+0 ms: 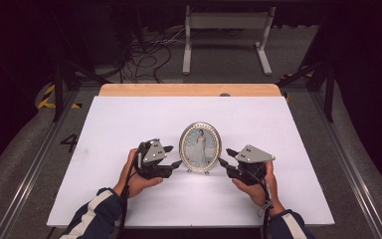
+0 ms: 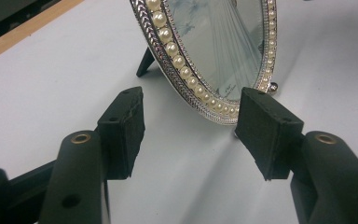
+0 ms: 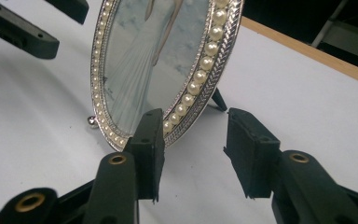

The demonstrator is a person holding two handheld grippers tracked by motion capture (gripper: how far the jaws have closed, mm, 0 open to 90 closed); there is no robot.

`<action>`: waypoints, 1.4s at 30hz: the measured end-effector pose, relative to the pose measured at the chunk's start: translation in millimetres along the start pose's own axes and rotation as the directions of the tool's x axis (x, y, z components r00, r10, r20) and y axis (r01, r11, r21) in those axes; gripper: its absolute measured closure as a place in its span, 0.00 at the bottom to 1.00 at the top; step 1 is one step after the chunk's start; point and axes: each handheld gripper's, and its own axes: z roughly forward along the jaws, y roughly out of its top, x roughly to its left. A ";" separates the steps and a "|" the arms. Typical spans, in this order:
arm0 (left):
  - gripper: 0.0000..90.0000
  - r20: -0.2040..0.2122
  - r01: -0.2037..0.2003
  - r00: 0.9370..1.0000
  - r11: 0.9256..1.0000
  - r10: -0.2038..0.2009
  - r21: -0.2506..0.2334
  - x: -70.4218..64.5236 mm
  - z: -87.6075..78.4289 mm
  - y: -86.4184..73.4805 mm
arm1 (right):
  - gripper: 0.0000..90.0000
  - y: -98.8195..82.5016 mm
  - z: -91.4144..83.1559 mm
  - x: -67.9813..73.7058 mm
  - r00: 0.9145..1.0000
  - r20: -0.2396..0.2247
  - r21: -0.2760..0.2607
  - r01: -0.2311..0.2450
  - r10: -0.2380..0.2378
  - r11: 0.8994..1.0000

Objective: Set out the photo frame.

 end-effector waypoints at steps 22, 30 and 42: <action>0.16 -0.068 -0.028 0.997 1.000 0.029 0.015 -2.3 -23.5 -20.2 | 0.28 -3.8 6.2 2.4 0.999 -0.031 0.056 0.046 -0.044 0.997; 0.12 -0.053 -0.025 0.998 0.999 0.027 0.042 -3.1 -15.9 -24.2 | 0.22 -5.8 8.3 1.9 0.999 -0.017 0.061 0.034 -0.033 0.998; 0.05 0.004 -0.008 1.000 0.999 0.008 0.051 -6.2 -12.5 -33.3 | 0.10 -21.3 10.7 3.0 0.998 -0.045 0.103 0.059 -0.054 0.993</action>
